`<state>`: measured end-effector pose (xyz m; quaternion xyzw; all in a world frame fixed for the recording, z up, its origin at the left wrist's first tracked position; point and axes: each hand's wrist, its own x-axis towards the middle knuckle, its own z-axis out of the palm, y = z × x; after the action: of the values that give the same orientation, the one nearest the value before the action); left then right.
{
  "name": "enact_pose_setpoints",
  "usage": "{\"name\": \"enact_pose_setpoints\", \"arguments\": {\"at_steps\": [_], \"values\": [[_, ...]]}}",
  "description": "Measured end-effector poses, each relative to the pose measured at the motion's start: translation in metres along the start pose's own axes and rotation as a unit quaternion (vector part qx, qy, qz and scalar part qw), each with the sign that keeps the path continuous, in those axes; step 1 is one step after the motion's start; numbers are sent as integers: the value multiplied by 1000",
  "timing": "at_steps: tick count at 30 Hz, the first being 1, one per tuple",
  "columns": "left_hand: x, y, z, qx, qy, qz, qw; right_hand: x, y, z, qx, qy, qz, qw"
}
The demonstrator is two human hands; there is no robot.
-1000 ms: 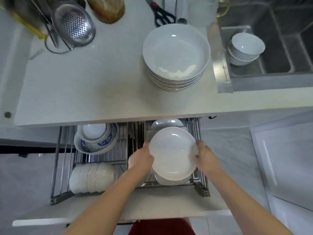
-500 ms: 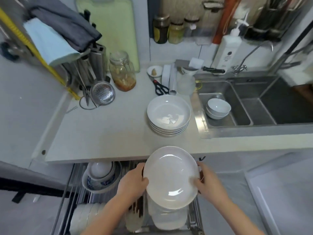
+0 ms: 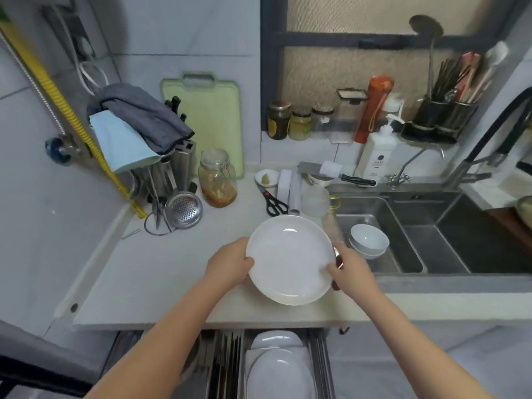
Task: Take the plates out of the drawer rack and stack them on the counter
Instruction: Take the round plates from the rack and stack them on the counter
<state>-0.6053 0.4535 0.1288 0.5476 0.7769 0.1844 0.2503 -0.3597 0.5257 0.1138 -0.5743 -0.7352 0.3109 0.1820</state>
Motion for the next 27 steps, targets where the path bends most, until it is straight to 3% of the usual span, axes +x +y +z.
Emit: {"name": "enact_pose_setpoints", "arguments": {"at_steps": [13, 27], "values": [[95, 9, 5, 28, -43, -55, 997, 90, 3, 6, 48, -64, 80, 994], [114, -13, 28, 13, -78, -87, 993, 111, 28, 35, 45, -77, 91, 992]]}}
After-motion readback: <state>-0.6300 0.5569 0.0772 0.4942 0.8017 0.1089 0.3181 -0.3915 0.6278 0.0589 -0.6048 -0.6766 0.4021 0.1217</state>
